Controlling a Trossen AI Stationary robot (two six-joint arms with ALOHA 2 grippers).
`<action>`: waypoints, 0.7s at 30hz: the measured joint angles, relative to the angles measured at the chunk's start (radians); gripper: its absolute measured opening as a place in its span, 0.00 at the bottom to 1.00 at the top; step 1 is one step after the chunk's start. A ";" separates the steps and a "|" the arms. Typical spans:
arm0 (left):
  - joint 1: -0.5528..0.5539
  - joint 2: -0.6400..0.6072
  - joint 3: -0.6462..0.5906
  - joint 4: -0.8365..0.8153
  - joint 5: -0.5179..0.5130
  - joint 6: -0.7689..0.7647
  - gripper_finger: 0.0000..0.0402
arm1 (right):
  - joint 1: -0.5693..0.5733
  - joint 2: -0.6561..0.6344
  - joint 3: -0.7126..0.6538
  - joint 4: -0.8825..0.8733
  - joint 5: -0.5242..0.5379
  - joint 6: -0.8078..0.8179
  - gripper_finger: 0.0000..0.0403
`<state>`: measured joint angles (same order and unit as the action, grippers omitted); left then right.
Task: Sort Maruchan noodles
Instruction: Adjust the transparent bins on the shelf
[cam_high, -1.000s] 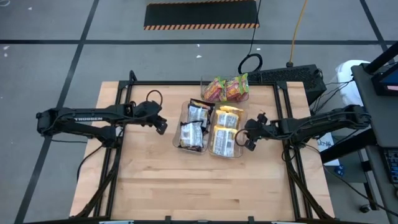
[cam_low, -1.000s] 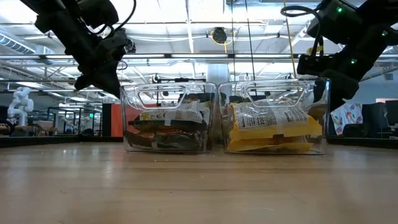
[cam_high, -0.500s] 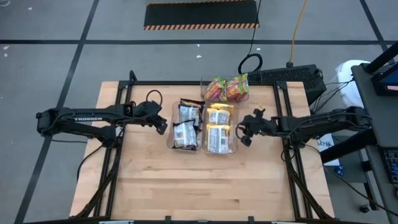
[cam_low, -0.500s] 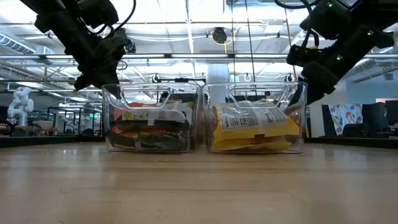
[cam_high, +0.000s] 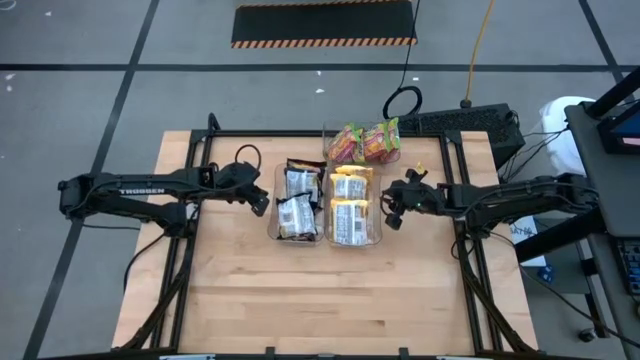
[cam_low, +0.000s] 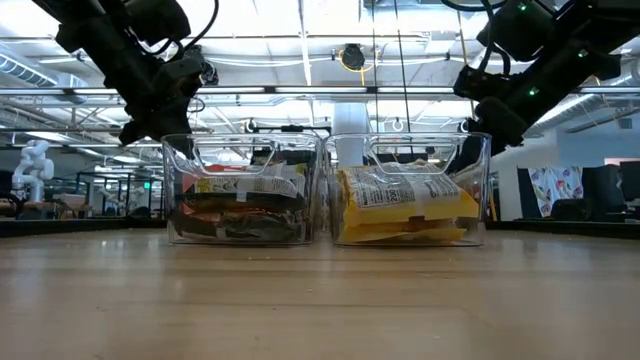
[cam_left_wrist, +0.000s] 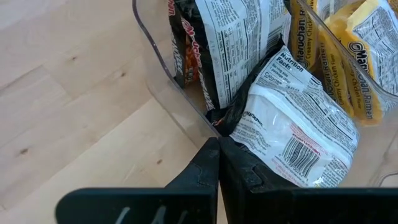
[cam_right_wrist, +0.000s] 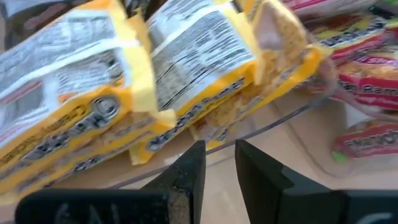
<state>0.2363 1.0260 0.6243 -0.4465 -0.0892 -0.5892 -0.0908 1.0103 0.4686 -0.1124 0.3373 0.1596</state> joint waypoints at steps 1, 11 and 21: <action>0.000 0.000 0.000 0.000 -0.003 0.000 0.01 | -0.007 0.000 0.000 0.005 0.003 -0.001 0.20; 0.000 0.000 0.000 -0.011 -0.008 0.000 0.01 | -0.123 -0.001 0.000 0.019 0.167 -0.097 0.20; 0.000 0.000 0.000 -0.033 -0.008 -0.005 0.01 | -0.318 -0.001 0.000 0.018 0.238 -0.219 0.20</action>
<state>0.2363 1.0260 0.6240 -0.4797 -0.0975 -0.5944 -0.4085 1.0096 0.4690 -0.0940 0.5755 -0.0590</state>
